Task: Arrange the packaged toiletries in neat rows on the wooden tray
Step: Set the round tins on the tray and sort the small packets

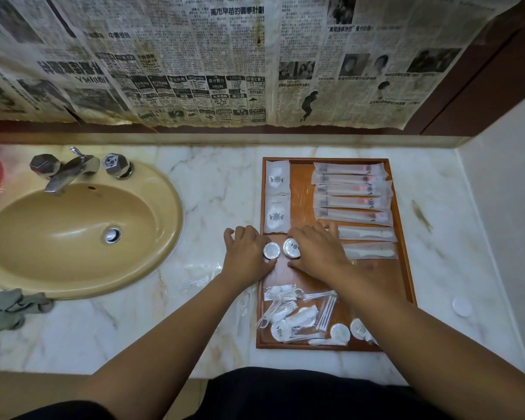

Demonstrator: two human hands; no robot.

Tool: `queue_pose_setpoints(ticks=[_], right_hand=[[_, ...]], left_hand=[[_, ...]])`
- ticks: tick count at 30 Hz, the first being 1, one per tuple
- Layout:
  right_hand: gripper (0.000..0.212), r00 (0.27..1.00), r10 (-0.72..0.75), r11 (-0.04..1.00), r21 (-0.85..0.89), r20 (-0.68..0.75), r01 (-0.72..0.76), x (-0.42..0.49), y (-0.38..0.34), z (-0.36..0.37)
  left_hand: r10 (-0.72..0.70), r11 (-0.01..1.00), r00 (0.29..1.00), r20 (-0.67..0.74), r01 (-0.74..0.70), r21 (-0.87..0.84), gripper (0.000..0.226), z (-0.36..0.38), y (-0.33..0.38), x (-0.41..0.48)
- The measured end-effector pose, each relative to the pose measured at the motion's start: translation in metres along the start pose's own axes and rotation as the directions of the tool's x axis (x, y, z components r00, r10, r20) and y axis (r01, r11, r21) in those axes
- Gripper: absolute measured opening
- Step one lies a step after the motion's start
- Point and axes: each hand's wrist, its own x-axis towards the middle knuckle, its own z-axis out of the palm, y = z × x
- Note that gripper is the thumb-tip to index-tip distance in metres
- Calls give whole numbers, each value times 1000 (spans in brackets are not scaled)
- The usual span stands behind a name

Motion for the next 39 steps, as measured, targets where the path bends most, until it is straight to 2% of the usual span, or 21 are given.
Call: queue_pose_setpoints(ticks=[2,7,15,21,26,31,35,39], right_hand=[[66,1000,21,999,-45,10,-21,1,-4,-1],[48,999,52,997,-49,8,-52,4,-13,-3],[46,992,126,989,-80,30,-124,2,-20,-7],[26,984,179,982,-70,26,-177,5,-30,-3],[31,978,210,976,-51,13,-210,4,-33,-2],[42,980,198,979,-51,16,-197,1,-32,-7],[55,980,200,979,-39,-19,-201,-7,-29,-13],[57,979,177,982,-45,-97,-182,-23,-29,-16]], left_hand=[[0,1000,1000,-1,0,-2,32,0,0,0],[1,1000,1000,6,-1,-10,34,-1,0,0],[-3,1000,1000,6,3,-20,35,-1,0,-2],[-8,999,1000,-4,8,-50,34,1,0,-2],[-19,998,1000,18,20,-56,39,0,1,-4],[9,993,1000,10,-8,-117,61,-5,-10,-11],[-71,959,994,-87,44,-281,53,-18,-33,-25],[-178,926,982,-60,146,-347,36,-32,-61,-53]])
